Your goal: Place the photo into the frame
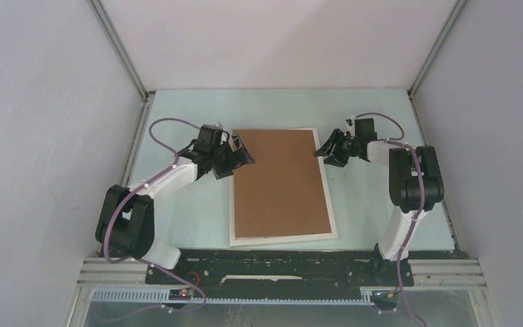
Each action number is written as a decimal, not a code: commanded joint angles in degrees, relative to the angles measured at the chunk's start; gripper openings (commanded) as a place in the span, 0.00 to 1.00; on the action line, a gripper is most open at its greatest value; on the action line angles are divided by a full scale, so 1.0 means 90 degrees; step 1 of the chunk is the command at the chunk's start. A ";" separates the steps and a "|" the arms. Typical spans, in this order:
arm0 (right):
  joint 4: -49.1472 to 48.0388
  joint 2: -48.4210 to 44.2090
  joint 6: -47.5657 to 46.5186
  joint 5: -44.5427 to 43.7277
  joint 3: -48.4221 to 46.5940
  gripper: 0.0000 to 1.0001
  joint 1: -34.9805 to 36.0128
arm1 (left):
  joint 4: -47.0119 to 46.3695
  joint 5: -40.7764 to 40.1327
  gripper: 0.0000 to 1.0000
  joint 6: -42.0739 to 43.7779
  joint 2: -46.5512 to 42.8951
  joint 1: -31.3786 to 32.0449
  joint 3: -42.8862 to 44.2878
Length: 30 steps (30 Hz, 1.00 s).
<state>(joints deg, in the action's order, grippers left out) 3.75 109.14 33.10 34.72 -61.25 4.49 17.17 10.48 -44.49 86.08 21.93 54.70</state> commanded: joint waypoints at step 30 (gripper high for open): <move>-0.0326 0.0079 0.0231 0.0650 0.0027 0.56 0.0263 | -0.5763 0.1364 0.43 -0.3288 -0.1738 0.0194 -0.2109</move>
<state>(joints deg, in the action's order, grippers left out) -0.21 109.34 33.01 30.24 -61.25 3.36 -20.49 14.87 -68.38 70.57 21.50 36.07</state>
